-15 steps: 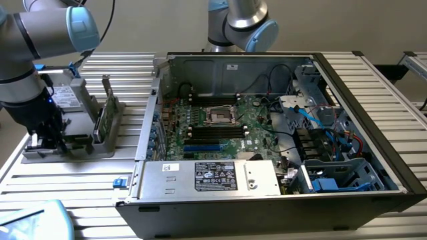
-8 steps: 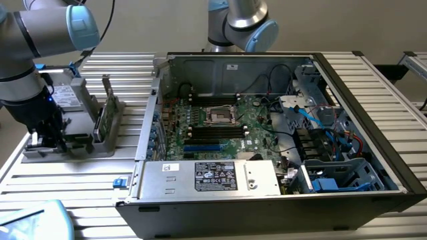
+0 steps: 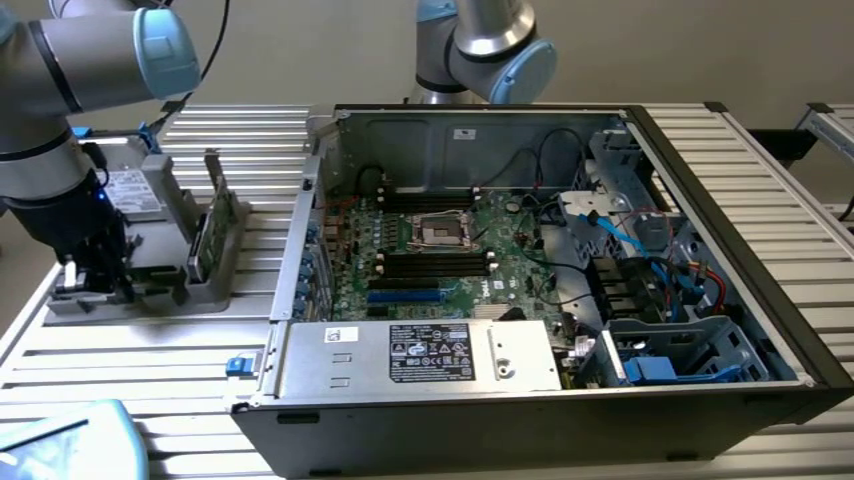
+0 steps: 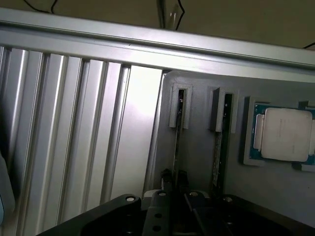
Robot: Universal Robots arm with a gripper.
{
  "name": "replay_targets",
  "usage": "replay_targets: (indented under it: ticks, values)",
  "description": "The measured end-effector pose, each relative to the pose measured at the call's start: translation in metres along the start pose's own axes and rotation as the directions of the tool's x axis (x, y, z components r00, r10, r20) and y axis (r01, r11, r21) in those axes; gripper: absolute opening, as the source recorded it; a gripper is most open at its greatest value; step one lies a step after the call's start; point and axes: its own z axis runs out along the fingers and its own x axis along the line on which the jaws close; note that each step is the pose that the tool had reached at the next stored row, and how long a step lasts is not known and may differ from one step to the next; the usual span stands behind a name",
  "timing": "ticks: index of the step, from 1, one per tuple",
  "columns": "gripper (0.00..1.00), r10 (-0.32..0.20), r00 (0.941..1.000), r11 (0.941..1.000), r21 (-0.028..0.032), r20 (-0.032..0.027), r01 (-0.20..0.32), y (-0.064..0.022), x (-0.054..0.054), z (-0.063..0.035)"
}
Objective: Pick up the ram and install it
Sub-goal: 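Pick up the ram and move it above insertion slot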
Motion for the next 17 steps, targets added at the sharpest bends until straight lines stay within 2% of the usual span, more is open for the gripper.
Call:
replay_targets:
  ticks: [17]
  values:
    - [0.15,0.0,1.0,1.0,0.0001,0.0,0.0,0.0,-0.0009,-0.002]
